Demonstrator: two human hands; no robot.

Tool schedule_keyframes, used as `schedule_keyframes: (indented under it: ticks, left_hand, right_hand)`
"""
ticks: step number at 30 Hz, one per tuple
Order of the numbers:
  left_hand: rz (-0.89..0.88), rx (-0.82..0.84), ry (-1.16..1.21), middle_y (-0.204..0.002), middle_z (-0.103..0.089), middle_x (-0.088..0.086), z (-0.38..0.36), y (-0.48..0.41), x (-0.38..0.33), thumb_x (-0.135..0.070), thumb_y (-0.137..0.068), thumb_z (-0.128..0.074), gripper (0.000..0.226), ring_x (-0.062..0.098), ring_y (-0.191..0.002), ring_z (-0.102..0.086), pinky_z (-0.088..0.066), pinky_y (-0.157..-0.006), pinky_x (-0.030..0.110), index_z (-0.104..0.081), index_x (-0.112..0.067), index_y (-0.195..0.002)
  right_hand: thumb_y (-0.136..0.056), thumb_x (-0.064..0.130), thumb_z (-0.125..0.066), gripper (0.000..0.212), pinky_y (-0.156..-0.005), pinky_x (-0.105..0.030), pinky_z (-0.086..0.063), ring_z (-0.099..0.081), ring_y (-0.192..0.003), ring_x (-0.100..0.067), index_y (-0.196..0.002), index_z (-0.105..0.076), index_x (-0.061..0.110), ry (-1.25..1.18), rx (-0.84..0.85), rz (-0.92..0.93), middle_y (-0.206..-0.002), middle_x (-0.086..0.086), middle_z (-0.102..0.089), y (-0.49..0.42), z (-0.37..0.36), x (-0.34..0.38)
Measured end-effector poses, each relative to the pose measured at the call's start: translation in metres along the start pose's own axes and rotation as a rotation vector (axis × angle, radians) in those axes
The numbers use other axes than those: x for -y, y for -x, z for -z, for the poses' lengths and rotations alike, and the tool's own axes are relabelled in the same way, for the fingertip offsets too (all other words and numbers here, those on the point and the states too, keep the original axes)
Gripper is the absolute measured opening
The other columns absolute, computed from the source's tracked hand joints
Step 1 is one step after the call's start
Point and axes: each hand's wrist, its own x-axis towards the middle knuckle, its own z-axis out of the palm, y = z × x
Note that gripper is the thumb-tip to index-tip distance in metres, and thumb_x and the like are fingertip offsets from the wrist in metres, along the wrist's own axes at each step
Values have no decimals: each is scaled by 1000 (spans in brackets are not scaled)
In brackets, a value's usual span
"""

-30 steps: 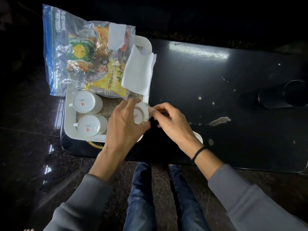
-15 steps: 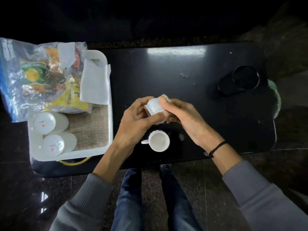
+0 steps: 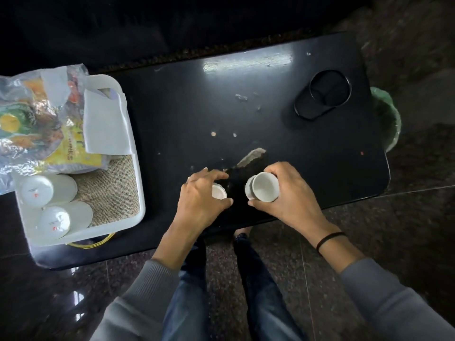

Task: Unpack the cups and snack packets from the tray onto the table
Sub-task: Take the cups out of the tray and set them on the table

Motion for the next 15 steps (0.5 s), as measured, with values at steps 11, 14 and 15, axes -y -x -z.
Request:
schedule_keyframes:
  ticks: [11,14,15]
  left_hand:
    - [-61,-49,-116,-146,-58,-1,-7,6,19,-29,-82,-82,58,17,-148,-36,-26,-121,45,-62,-24,-136]
    - [-83,-63,-120,-148,-57,-1,-7,6,23,-34,-83,-81,58,17,-148,-37,-25,-122,46,-62,-23,-136]
    - [-90,-72,-119,-148,-57,-1,-7,6,25,-35,-83,-81,58,17,-148,-37,-24,-123,46,-62,-23,-136]
  right_hand:
    - [-50,38,-97,71,-65,-32,-53,-62,-86,-22,-106,-61,12,300,-122,85,-101,-5,-61,10,-28,9]
    - [-53,51,-94,75,-72,-35,-51,-61,-90,-23,-109,-60,14,410,-75,89,-104,-4,-62,7,-26,11]
    - [-54,57,-92,79,-76,-36,-50,-61,-93,-24,-112,-59,15,450,-50,92,-107,-4,-63,6,-25,12]
